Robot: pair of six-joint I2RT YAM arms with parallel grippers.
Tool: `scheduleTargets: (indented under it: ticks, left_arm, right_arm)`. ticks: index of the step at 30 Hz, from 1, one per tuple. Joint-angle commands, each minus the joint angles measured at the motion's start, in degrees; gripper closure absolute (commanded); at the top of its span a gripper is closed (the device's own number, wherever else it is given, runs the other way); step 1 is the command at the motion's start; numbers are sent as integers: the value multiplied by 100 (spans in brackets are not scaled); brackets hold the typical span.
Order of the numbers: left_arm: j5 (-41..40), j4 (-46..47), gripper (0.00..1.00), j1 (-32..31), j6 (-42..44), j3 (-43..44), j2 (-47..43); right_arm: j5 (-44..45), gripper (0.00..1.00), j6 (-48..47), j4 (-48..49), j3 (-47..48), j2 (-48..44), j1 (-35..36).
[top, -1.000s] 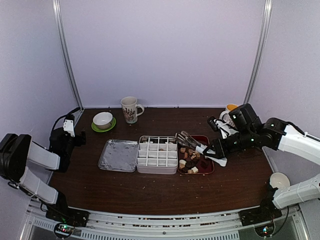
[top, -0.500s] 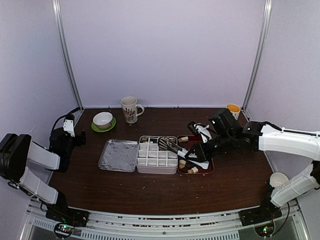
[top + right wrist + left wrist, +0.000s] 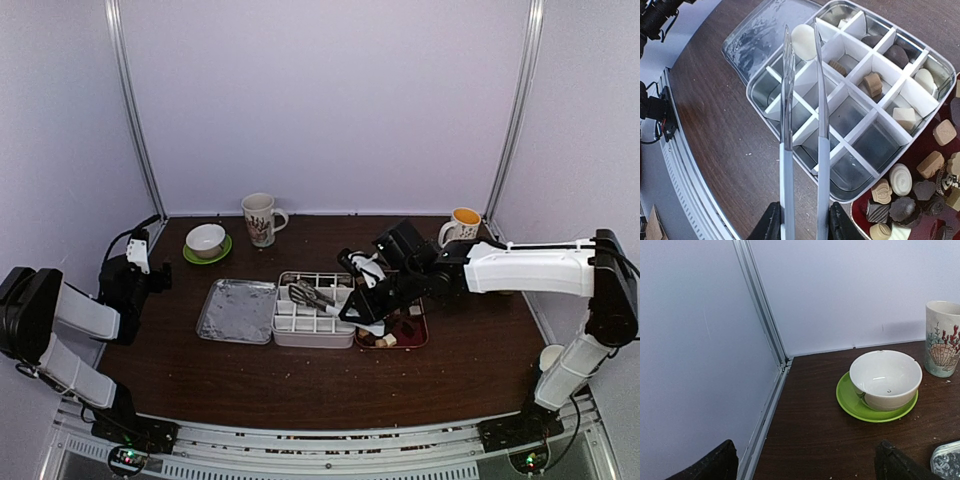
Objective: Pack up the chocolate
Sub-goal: Place the fake chocolate in the empty pocket of the box.
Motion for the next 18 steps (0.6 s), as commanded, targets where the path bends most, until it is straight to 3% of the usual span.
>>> scheduleTargets:
  ticks: [1,18]
  left_arm:
    - [-44,214,2,51,-58,56,-52]
    - [-45,214,2,51,-60,48,-59]
  right_arm:
    - [158,82,-181,262,280,235,46]
    - [421,78,-189,434,642,675,58]
